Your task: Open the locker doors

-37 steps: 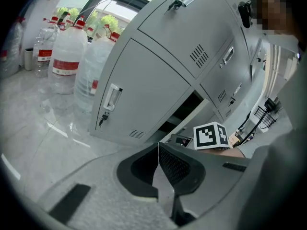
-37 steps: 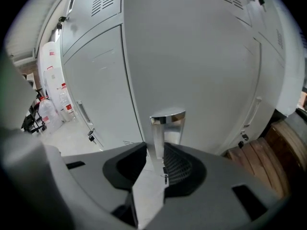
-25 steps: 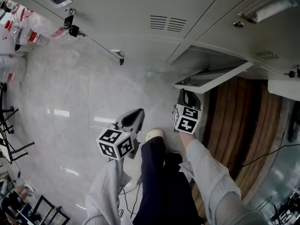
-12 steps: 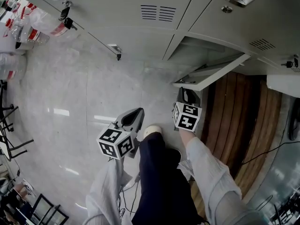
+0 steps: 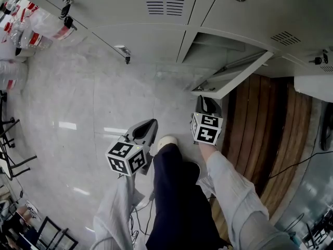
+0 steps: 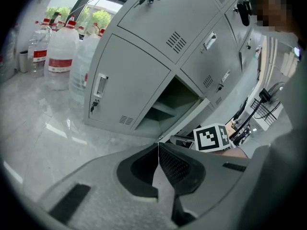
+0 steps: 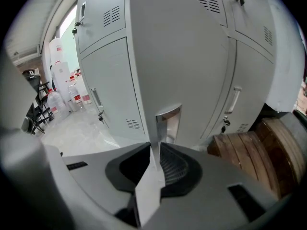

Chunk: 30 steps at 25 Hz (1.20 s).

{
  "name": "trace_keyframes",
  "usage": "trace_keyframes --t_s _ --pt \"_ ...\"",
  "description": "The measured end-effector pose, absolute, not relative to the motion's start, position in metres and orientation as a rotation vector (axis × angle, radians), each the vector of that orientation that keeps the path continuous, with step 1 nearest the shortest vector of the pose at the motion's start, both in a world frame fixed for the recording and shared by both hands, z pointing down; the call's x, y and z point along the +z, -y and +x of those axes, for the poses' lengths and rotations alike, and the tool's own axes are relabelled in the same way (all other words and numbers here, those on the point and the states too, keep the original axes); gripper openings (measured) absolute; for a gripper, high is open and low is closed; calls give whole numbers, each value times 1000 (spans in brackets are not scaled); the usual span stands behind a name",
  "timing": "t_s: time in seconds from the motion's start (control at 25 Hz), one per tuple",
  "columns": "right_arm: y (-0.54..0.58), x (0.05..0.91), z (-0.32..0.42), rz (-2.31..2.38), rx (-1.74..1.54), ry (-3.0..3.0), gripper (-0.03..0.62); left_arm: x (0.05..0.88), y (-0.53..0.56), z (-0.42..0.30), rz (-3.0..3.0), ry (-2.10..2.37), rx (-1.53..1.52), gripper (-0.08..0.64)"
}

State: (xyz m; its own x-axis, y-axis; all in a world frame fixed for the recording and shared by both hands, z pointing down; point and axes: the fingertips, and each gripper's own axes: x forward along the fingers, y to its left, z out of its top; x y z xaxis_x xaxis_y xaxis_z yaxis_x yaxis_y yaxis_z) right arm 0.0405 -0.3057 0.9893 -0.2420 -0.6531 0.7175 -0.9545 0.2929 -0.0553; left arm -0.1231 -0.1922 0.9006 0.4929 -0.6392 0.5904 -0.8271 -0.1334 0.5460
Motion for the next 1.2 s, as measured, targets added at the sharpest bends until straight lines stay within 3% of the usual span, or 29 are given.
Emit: trace_keyframes --t_s 1.2 --pt "269 992 88 1460 684 1938 29 901 182 -98 1901 1165 330 11"
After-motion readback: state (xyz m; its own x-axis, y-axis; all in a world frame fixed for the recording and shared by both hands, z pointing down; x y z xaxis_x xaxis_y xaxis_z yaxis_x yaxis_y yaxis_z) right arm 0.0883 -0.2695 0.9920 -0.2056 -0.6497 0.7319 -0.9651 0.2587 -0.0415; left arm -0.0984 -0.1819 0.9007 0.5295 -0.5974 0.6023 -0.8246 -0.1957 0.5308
